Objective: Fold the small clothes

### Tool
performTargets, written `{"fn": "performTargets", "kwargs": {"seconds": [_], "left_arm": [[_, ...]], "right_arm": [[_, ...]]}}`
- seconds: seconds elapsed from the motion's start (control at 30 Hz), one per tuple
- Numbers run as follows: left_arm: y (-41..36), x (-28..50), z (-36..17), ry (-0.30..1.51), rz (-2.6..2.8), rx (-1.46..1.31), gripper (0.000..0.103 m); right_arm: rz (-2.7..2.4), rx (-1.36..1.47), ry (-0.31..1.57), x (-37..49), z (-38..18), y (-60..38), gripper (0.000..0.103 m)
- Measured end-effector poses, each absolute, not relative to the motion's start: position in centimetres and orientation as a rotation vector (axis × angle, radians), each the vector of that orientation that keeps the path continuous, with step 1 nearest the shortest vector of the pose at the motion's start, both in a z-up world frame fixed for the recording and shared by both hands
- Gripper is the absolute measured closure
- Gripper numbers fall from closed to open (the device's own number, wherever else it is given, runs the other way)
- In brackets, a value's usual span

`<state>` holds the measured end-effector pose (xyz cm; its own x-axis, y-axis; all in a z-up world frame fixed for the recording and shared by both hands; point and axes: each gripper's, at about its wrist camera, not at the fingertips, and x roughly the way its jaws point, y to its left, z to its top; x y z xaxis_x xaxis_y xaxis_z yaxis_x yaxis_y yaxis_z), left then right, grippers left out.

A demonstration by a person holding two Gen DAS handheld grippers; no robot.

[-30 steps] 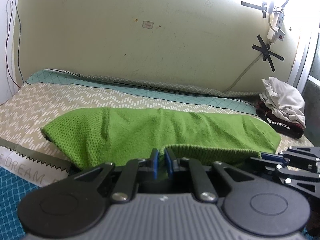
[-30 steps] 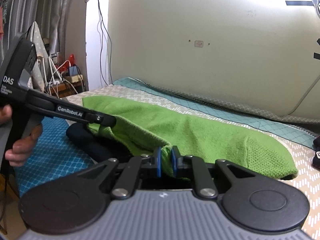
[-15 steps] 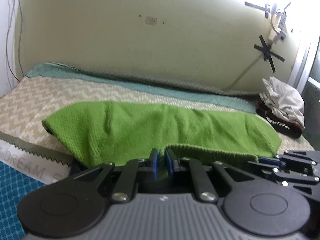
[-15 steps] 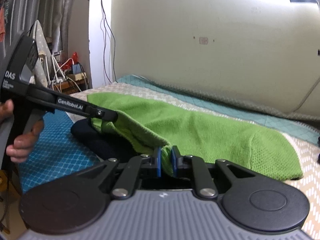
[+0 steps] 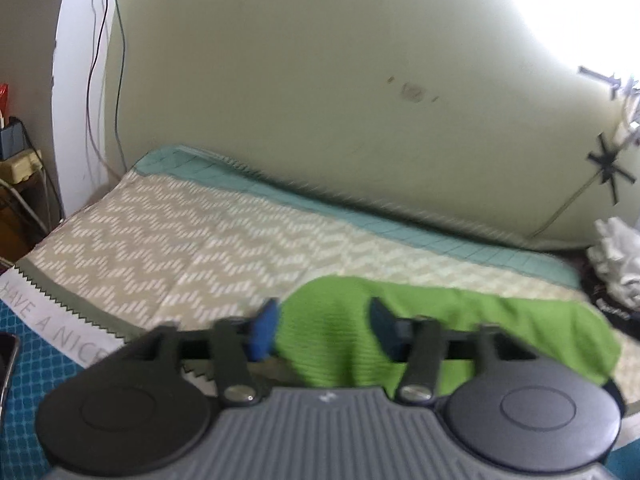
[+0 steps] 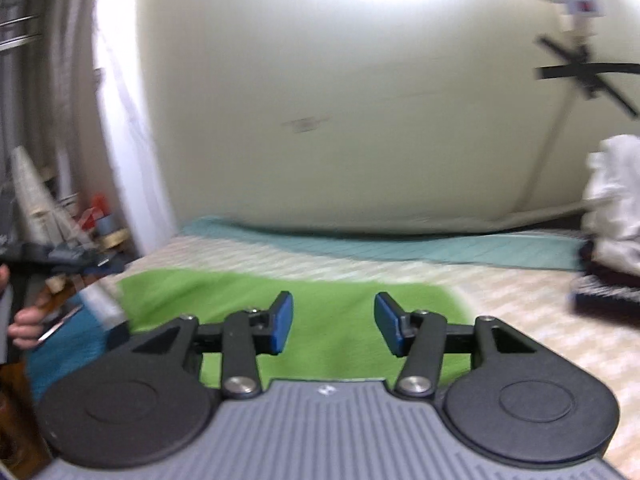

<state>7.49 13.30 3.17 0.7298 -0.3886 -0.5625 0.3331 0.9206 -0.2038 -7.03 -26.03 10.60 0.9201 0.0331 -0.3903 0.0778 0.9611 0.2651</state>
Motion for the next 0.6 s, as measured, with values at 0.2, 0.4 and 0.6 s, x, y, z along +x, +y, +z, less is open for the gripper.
{"fn": "performTargets", "kwargs": {"seconds": [0.2, 0.4, 0.6], "left_arm": [[12.7, 9.3, 1.4, 0.718, -0.433, -0.162, 0.020], [7.3, 10.7, 0.5, 0.674, -0.417, 0.007, 0.101], [6.0, 15.1, 0.9, 0.665, -0.339, -0.005, 0.101]], "right_arm": [[-0.086, 0.306, 0.478, -4.8, 9.6, -29.5, 0.041], [-0.052, 0.324, 0.600, -1.4, 6.5, -28.6, 0.089], [-0.120, 0.314, 0.475, -1.1, 8.2, -28.5, 0.095]]}}
